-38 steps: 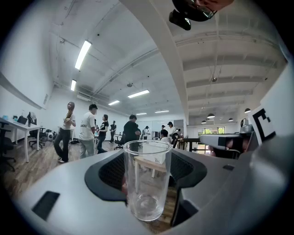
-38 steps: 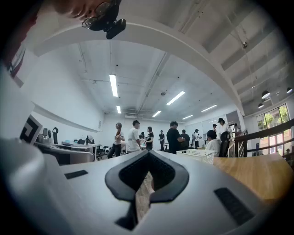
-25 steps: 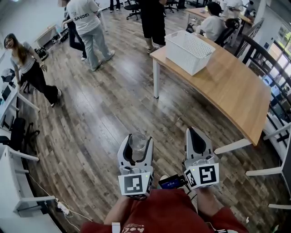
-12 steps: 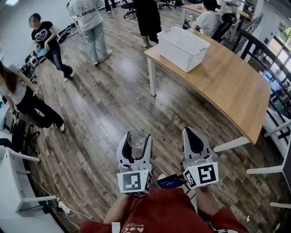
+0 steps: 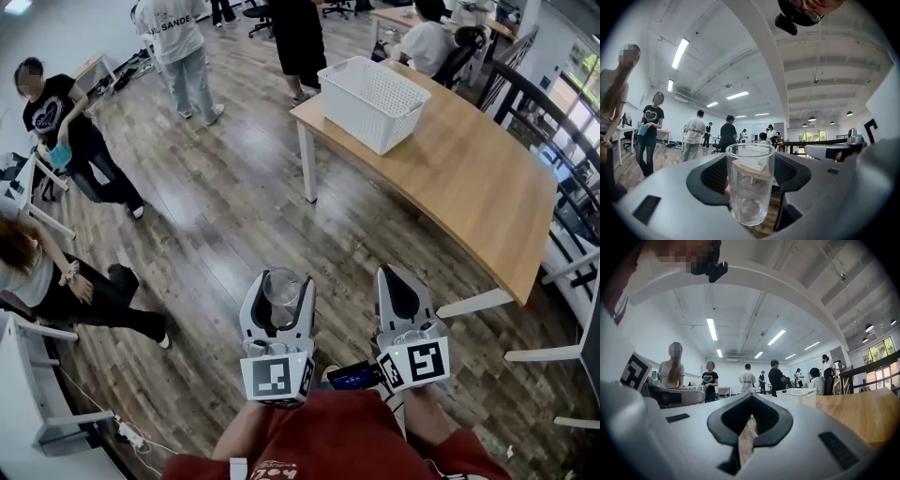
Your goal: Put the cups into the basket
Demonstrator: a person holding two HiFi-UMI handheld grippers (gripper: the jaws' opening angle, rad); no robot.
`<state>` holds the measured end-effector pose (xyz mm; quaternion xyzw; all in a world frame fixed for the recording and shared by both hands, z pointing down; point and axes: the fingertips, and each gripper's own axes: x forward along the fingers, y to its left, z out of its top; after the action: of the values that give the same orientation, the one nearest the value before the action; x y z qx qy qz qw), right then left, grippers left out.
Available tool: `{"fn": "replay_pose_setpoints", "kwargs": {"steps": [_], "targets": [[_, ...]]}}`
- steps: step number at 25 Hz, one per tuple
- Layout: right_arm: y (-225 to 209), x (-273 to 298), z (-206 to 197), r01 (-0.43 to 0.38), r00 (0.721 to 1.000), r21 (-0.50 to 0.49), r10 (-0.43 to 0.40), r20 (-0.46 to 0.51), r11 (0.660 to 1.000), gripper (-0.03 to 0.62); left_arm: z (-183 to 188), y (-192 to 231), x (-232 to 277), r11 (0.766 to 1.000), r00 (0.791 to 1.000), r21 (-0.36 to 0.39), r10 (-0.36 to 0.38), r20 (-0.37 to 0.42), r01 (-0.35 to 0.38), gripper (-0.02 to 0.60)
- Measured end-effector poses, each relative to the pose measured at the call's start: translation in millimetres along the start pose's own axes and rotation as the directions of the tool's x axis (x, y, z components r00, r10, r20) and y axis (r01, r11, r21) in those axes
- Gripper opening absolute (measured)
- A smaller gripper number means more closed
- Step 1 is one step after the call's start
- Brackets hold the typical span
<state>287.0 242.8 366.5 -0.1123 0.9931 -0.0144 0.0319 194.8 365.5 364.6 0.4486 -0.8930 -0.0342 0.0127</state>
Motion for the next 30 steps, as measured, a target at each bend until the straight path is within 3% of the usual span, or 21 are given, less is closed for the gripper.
{"fn": "replay_pose_setpoints", "kwargs": {"steps": [22,30], "targets": [[22.9,154.3,10.3,0.004,1.000,-0.056,-0.005,-0.017,0.998,0.005,9.1,103.5,105.8,0.999,0.999,-0.028,-0.041,-0.015,0.041,0.287],[31.2,206.8,8.7,0.044,0.999,-0.067,-0.044,-0.006,0.997,0.005,14.2,142.9,143.6,0.997,0.997,-0.016,-0.080,-0.006,0.080,0.287]]}}
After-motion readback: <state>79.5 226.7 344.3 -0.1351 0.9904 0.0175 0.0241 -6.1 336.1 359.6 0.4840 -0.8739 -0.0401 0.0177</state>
